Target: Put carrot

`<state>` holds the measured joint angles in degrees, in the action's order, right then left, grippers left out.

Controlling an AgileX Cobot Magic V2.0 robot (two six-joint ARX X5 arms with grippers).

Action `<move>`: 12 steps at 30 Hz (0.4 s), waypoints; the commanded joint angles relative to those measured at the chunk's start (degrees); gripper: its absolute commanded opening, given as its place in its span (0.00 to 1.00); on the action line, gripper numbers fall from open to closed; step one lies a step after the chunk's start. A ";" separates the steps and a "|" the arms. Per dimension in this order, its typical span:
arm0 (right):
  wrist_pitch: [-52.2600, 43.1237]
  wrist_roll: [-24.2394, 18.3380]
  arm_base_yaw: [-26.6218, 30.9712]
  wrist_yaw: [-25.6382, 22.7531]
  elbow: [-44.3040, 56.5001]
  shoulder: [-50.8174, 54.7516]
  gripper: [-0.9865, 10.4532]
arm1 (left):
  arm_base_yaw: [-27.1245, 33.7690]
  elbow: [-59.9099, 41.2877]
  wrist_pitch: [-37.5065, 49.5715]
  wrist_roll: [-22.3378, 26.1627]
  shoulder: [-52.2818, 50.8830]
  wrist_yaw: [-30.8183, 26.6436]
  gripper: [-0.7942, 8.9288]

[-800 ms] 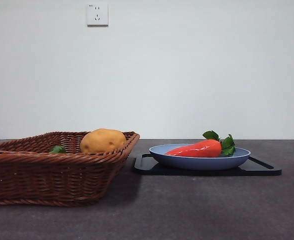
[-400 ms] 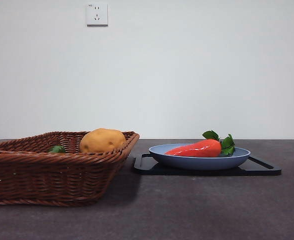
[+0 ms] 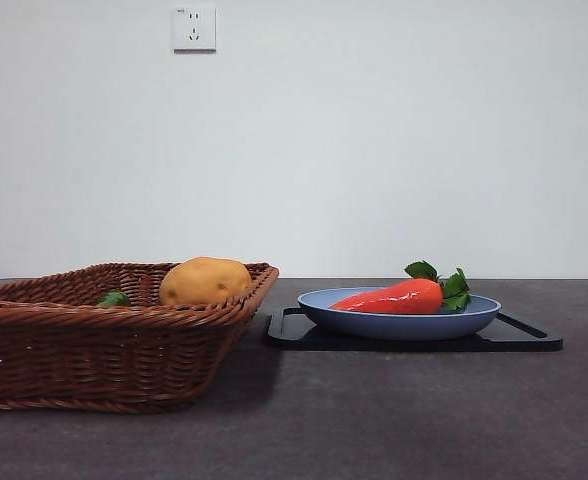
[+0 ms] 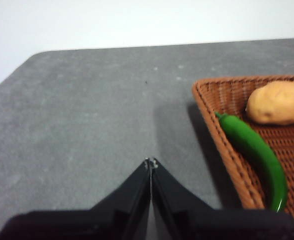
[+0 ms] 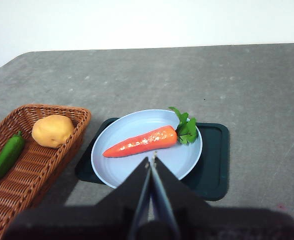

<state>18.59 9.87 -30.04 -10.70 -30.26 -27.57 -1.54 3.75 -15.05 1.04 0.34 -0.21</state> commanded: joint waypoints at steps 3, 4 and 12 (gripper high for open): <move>-0.50 0.59 -0.35 -0.22 -0.35 -0.15 0.09 | 0.20 -1.92 0.87 0.17 -0.26 0.31 0.09; -0.50 0.59 -0.35 -0.22 -0.35 -0.15 0.09 | 0.20 -2.19 1.11 0.22 -0.26 0.28 0.09; -0.50 0.59 -0.35 -0.22 -0.35 -0.15 0.09 | 0.17 -2.34 2.99 0.26 -0.26 0.39 0.09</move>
<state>18.59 9.87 -30.04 -10.70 -30.24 -27.57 -1.54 1.80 -12.67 1.04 0.34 -0.01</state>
